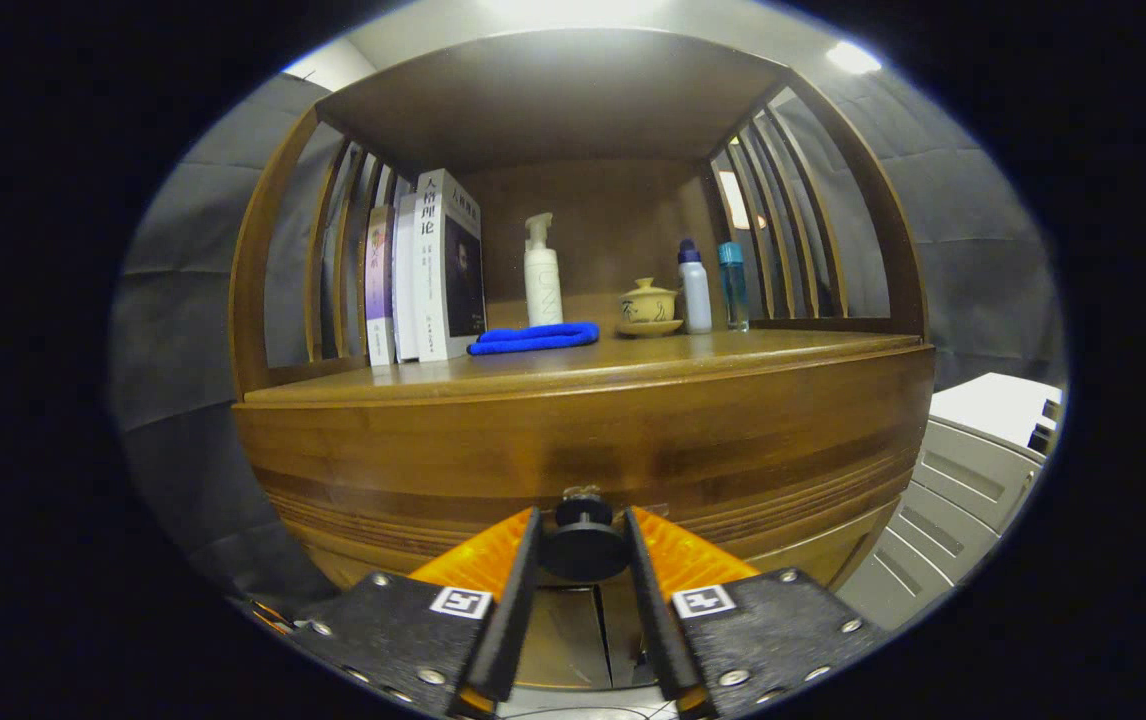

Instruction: Pull open the drawer, take out the items inside it, and place them on the countertop above the cabinet.

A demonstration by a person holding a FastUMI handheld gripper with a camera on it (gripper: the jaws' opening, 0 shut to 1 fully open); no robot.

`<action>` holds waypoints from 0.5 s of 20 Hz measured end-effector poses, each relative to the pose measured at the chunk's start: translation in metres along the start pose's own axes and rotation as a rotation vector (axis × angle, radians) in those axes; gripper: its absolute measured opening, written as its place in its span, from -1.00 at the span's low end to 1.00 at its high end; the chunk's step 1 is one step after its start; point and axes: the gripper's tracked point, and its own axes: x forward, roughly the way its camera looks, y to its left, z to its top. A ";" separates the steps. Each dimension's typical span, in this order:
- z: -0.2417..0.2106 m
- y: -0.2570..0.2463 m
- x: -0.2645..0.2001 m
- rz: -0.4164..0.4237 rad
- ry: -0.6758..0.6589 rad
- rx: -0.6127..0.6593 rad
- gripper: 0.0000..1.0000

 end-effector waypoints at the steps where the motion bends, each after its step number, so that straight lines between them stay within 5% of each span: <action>1: 0.002 0.001 0.002 0.003 -0.015 0.003 -0.01; 10: -0.010 -0.001 0.001 -0.050 0.089 0.123 -0.13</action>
